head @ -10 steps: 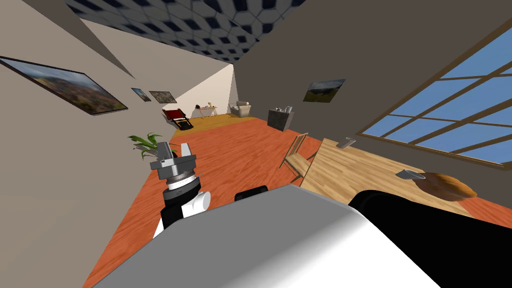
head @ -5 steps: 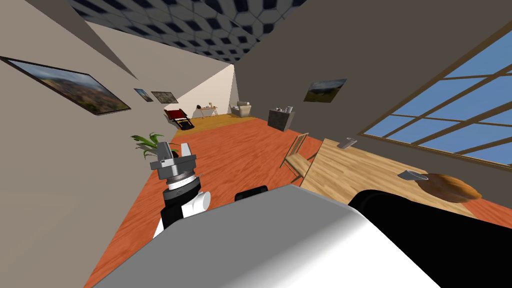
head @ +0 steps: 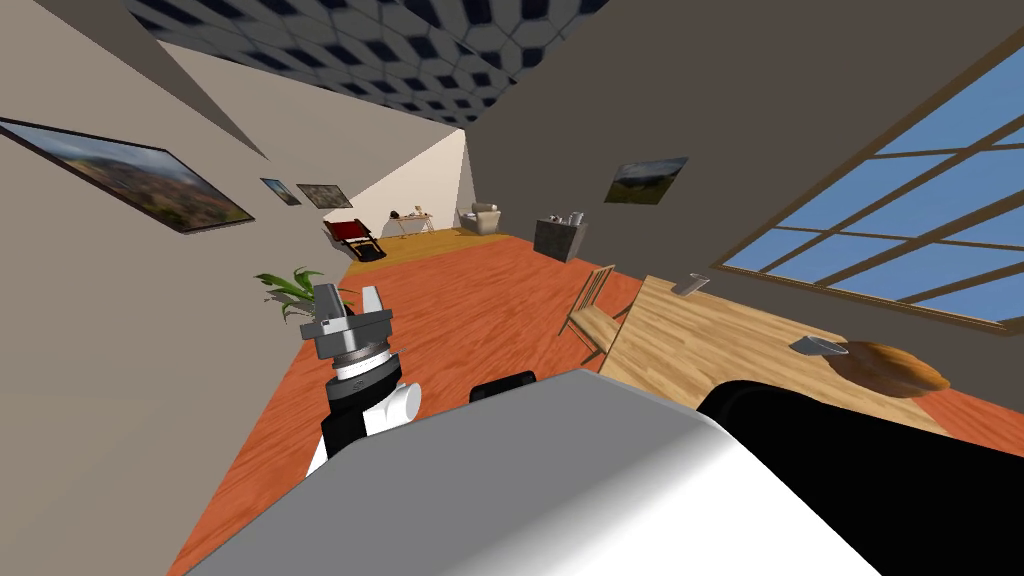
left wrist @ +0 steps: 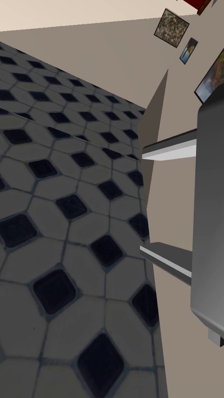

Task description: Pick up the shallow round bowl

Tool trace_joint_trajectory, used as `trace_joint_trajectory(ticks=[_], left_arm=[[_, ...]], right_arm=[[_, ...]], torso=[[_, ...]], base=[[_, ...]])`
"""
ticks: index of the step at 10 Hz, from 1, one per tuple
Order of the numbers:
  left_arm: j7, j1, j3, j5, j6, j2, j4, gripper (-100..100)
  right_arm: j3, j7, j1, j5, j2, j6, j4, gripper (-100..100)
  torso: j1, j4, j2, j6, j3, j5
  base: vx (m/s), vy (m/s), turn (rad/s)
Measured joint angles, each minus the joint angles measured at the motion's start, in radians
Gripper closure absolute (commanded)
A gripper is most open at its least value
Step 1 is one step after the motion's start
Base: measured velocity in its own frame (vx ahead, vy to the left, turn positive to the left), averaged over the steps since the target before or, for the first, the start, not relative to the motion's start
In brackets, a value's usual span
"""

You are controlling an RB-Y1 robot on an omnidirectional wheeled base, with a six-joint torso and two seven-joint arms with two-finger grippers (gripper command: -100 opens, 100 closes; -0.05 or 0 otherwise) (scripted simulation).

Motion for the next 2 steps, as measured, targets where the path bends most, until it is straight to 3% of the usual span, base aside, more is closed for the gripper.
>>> trace_joint_trajectory(ticks=[1, 2], left_arm=[[0.000, 0.000, 0.000, 0.000, 0.000, 0.000, 0.000, 0], [0.000, 0.000, 0.000, 0.000, 0.000, 0.000, 0.000, 0]], right_arm=[[-0.008, 0.002, 0.014, -0.004, -0.009, 0.008, -0.022, 100], [-0.009, 0.002, 0.015, -0.005, -0.009, 0.010, -0.025, 0]], torso=[[0.001, 0.000, 0.000, 0.000, 0.000, 0.000], [0.000, 0.000, 0.000, 0.000, 0.000, 0.000]], base=[[0.007, 0.011, -0.009], [0.000, 0.000, 0.000]])
